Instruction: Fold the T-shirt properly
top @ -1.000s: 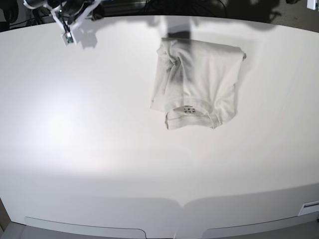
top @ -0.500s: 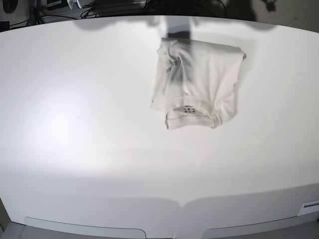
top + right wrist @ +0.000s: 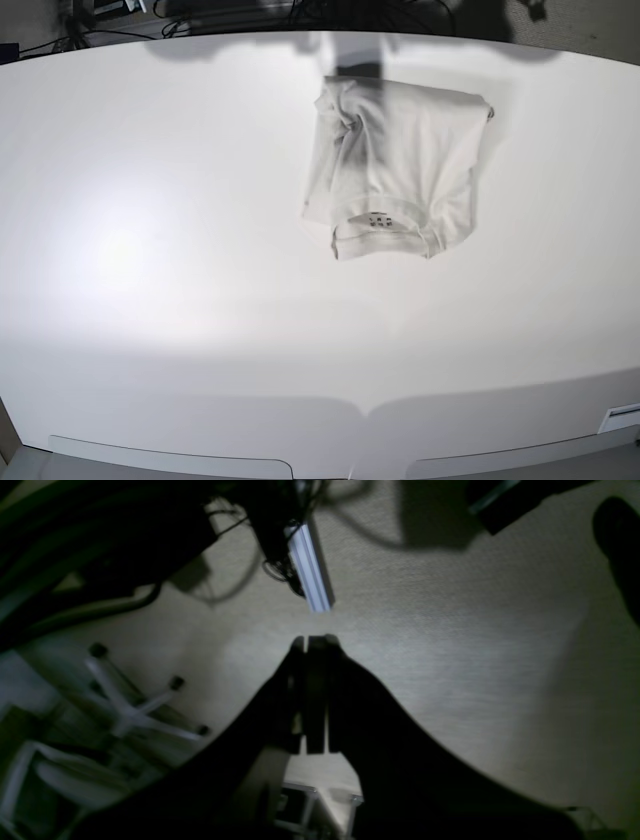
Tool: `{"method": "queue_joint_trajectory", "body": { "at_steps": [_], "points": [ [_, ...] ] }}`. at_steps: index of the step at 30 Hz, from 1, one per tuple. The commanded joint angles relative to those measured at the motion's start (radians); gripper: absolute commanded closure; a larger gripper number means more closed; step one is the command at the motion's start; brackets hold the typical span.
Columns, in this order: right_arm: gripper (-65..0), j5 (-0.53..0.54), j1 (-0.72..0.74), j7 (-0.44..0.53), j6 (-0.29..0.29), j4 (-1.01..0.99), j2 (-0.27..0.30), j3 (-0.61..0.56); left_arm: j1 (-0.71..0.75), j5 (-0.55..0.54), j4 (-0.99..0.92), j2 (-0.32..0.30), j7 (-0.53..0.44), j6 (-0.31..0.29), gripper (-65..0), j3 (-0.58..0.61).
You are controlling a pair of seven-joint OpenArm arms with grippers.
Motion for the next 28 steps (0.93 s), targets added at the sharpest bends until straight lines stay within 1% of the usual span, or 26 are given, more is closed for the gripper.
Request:
{"method": "queue_joint_trajectory", "body": {
  "at_steps": [1, 4, 5, 7, 9, 12, 13, 15, 17, 20, 23, 28],
  "points": [
    [0.0, -0.029, 0.019, 0.023, 0.009, -0.046, 0.02, 0.005, -0.012, 0.011, -0.032, -0.014, -0.02, -0.009, 0.0, 0.014],
    [0.0, -0.19, 0.113, 0.161, 0.009, -0.234, 0.048, -0.018, -0.097, 0.023, -0.158, -0.014, -0.027, -0.009, 0.0, 0.077],
    [0.0, -0.232, 0.14, 0.211, 0.009, -0.294, 0.059, -0.037, -0.124, 0.024, -0.195, -0.014, -0.033, 0.005, 0.0, 0.103],
    [0.0, -0.286, 0.19, 0.304, 0.005, -0.401, 0.079, -0.093, -0.173, 0.024, -0.258, -0.013, -0.058, 0.067, 0.0, 0.153],
    [0.0, -0.322, 0.235, 0.381, -0.063, -0.484, 0.092, -0.171, -0.216, 0.023, -0.308, -0.008, -0.083, 0.125, 0.0, 0.194],
    [0.0, -0.348, 0.293, 0.467, -0.187, -0.559, 0.091, -0.302, -0.274, 0.043, -0.362, 0.013, -0.117, 0.221, 0.0, 0.237],
    [0.0, -0.348, 0.31, 0.485, -0.219, -0.576, 0.089, -0.346, -0.29, 0.06, -0.375, 0.024, -0.127, 0.246, 0.0, 0.245],
    [0.0, -0.324, 0.345, 0.498, -0.264, -0.602, 0.083, -0.425, -0.32, 0.087, -0.395, 0.05, -0.14, 0.267, 0.0, 0.25],
    [0.0, -0.268, 0.373, 0.495, -0.279, -0.624, 0.076, -0.489, -0.344, 0.101, -0.404, 0.079, -0.144, 0.272, 0.0, 0.25],
    [0.0, -0.235, 0.39, 0.493, -0.28, -0.639, 0.06, -0.556, -0.361, 0.159, -0.404, 0.117, -0.158, 0.274, 0.0, 0.25],
    [0.0, -0.235, 0.389, 0.497, -0.294, -0.639, 0.05, -0.584, -0.364, 0.164, -0.404, 0.128, -0.178, 0.294, 0.0, 0.25],
    [0.0, -0.235, 0.392, 0.516, -0.331, -0.639, 0.049, -0.584, -0.366, 0.16, -0.404, 0.128, -0.18, 0.294, 0.0, 0.25]
  ]
}}
